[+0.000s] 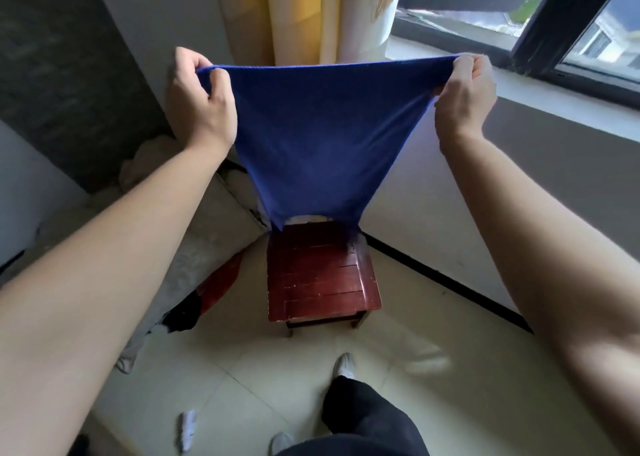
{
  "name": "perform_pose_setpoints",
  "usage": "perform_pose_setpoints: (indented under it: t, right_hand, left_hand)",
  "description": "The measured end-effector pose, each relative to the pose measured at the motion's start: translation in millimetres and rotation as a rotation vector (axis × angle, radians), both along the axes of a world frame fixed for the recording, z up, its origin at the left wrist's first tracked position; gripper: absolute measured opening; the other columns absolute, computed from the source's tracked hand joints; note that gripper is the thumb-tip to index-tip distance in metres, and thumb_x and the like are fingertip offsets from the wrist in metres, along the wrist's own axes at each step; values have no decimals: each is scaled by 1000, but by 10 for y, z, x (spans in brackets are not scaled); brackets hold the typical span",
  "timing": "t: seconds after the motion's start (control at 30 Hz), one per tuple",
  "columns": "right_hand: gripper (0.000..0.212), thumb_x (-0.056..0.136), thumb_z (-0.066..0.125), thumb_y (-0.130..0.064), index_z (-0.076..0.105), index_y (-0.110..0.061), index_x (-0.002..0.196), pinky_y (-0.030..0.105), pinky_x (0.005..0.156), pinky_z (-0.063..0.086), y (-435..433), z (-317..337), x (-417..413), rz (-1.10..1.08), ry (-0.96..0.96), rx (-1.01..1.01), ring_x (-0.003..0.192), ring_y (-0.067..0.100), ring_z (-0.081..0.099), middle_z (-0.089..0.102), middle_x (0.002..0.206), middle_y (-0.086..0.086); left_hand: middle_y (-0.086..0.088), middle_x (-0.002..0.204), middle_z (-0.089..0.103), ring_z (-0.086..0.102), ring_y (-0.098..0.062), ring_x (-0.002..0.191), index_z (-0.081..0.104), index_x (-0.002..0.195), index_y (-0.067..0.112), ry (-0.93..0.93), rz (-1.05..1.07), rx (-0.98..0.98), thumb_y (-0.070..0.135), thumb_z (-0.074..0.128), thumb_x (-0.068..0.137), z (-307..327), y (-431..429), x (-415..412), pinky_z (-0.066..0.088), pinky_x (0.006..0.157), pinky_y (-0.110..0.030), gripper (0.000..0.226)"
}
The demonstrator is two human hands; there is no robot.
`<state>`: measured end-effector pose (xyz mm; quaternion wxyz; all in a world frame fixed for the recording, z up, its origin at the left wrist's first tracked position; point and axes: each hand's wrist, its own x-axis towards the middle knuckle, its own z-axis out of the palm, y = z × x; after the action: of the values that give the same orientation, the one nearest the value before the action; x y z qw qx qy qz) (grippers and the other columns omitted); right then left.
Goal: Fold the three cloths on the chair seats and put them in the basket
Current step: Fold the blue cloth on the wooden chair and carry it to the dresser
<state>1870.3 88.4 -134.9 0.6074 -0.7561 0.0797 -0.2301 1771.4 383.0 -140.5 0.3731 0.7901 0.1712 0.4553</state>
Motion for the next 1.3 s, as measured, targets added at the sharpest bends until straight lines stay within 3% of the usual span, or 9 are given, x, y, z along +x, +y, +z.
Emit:
perform_pose_setpoints:
  t: [0.17, 0.3, 0.4, 0.53, 0.67, 0.73, 0.87, 1.0, 1.3]
  right_hand:
    - [25, 89, 35, -26, 42, -27, 65, 21, 66, 37, -138, -226, -684, -96, 4, -87, 70, 10, 45, 49, 67, -11]
    - [25, 88, 34, -29, 55, -20, 77, 27, 69, 36, -330, -883, -1199, -113, 173, -174, 79, 17, 50, 62, 80, 1]
    - [31, 91, 35, -30, 59, -13, 82, 30, 70, 35, -489, -1464, -1608, -95, 358, -235, 82, 23, 52, 63, 83, 7]
    - [30, 95, 36, -29, 46, -16, 70, 31, 71, 33, -619, -2192, -2095, -55, 631, -341, 83, 27, 49, 57, 84, 6]
    - [27, 92, 36, -29, 54, -20, 74, 34, 74, 41, -724, -2786, -2359, 99, 822, -398, 89, 26, 56, 65, 93, 4]
    - [32, 92, 37, -27, 66, -17, 88, 35, 82, 45, -749, -3001, -2423, 203, 854, -453, 97, 25, 60, 69, 102, 2]
    - [37, 95, 38, -21, 70, -17, 114, 29, 81, 38, -764, -3214, -2363, 298, 906, -543, 101, 22, 57, 69, 113, 2]
    - [37, 95, 40, -23, 71, -19, 114, 27, 79, 37, -733, -3367, -2044, 361, 935, -581, 98, 22, 58, 71, 112, 4]
    - [36, 95, 40, -23, 70, -18, 114, 27, 79, 37, -386, -3726, -742, 456, 908, -605, 96, 22, 57, 71, 115, 5]
  left_hand:
    - [-6, 74, 49, 45, -23, 71, 40, 78, 17, -65, -30, 142, 20, 42, 79, -277, -220, -675, 29, 64, -31, 4]
    - [-8, 68, 49, 45, -31, 70, 42, 72, 13, 69, -83, 207, 21, 42, 75, -874, -297, -1194, 32, 64, -37, 9]
    - [-3, 62, 42, 43, -29, 62, 38, 69, 16, 222, -180, 204, 24, 39, 73, -1414, -385, -1560, 28, 59, -35, 9]
    - [-3, 59, 41, 43, -30, 58, 42, 67, 11, 507, -270, 175, 30, 36, 72, -2182, -499, -2036, 25, 58, -31, 21]
    - [-7, 67, 48, 52, -36, 74, 51, 78, 7, 869, -315, 130, 25, 46, 81, -2744, -565, -2332, 31, 62, -34, 19]
    - [-8, 78, 53, 53, -35, 86, 55, 88, 12, 1030, -298, 68, 20, 51, 88, -2963, -577, -2385, 36, 67, -36, 9]
    - [0, 84, 58, 52, -30, 99, 60, 94, 21, 1157, -247, 22, 21, 52, 92, -3235, -524, -2359, 39, 70, -34, 8]
    - [3, 97, 68, 52, -27, 102, 64, 94, 23, 1207, -207, 6, 22, 54, 92, -3371, -438, -2122, 46, 74, -36, 10]
    - [1, 95, 71, 61, -31, 96, 66, 92, 25, 1251, -58, -148, 21, 58, 88, -3695, -104, -1150, 52, 79, -40, 9]
